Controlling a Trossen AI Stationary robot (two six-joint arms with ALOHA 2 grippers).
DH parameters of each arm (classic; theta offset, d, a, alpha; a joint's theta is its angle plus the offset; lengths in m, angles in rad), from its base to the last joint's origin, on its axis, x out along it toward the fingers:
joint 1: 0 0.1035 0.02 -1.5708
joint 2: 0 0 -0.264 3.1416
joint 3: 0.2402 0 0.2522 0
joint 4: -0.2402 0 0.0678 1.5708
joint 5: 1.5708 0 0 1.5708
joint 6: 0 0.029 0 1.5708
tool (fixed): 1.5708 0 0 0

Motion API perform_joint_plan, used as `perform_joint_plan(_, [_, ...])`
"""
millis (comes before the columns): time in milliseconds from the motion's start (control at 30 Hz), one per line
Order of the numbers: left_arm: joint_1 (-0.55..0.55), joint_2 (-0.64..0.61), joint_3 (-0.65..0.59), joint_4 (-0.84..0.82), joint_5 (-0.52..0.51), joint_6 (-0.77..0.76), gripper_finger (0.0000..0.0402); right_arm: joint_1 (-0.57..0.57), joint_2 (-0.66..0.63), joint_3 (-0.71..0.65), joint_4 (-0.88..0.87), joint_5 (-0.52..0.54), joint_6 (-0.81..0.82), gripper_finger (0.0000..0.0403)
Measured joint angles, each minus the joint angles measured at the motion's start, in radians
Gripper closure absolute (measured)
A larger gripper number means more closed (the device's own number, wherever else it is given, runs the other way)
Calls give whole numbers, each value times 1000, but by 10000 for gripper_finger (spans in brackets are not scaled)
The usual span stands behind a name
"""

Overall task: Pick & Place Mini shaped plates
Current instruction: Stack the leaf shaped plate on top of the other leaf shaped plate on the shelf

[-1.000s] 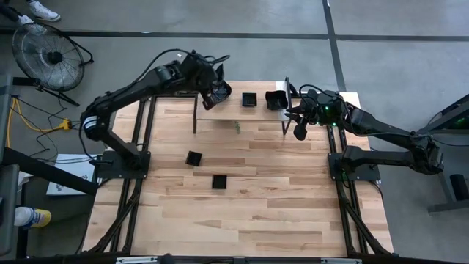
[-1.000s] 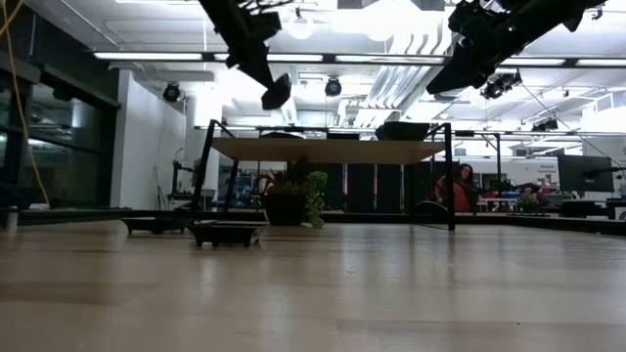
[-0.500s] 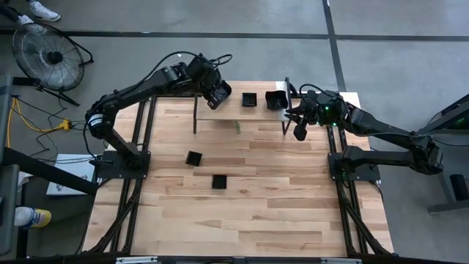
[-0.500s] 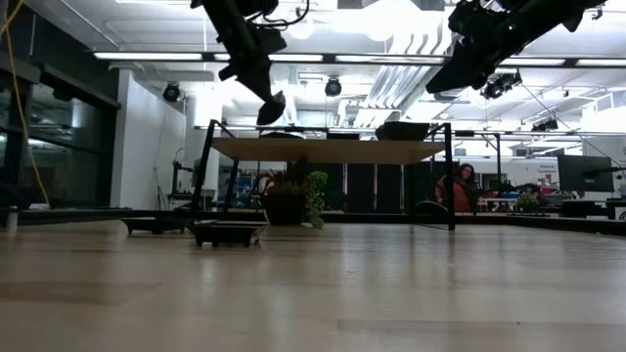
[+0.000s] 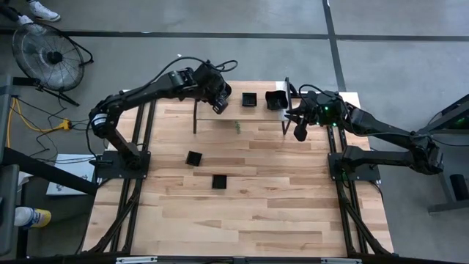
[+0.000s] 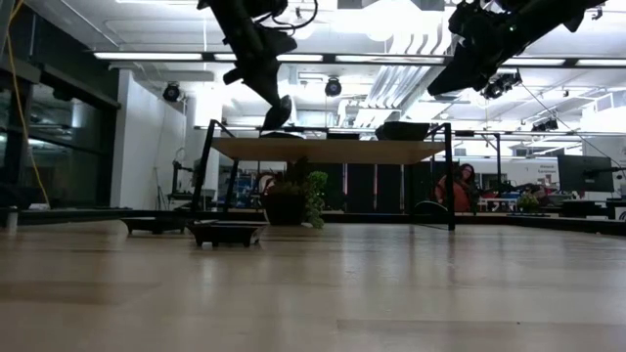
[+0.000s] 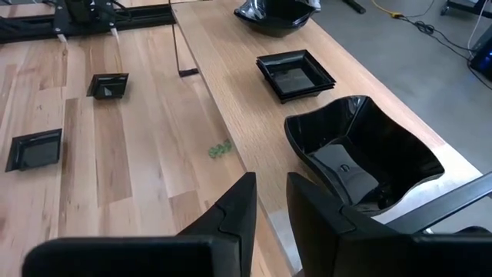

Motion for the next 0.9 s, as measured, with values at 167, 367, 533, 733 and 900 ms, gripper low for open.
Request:
perform_joint_plan(167, [0, 0, 0, 0, -12, 26, 401, 0, 0, 0, -7, 0, 0, 334])
perform_joint_plan(367, [0, 22, 0, -24, -24, 80, 401, 0, 0, 0, -8, 2, 0, 334])
perform_joint_plan(533, [0, 30, -1, -5, -42, 99, 401, 0, 0, 0, -10, 2, 4, 334])
perform_joint_plan(733, [0, 30, 0, 5, -45, 127, 401, 0, 0, 0, -12, 2, 4, 334])
perform_joint_plan(900, [0, 52, -2, 5, -54, 140, 400, 0, 0, 0, -13, 1, 18, 334])
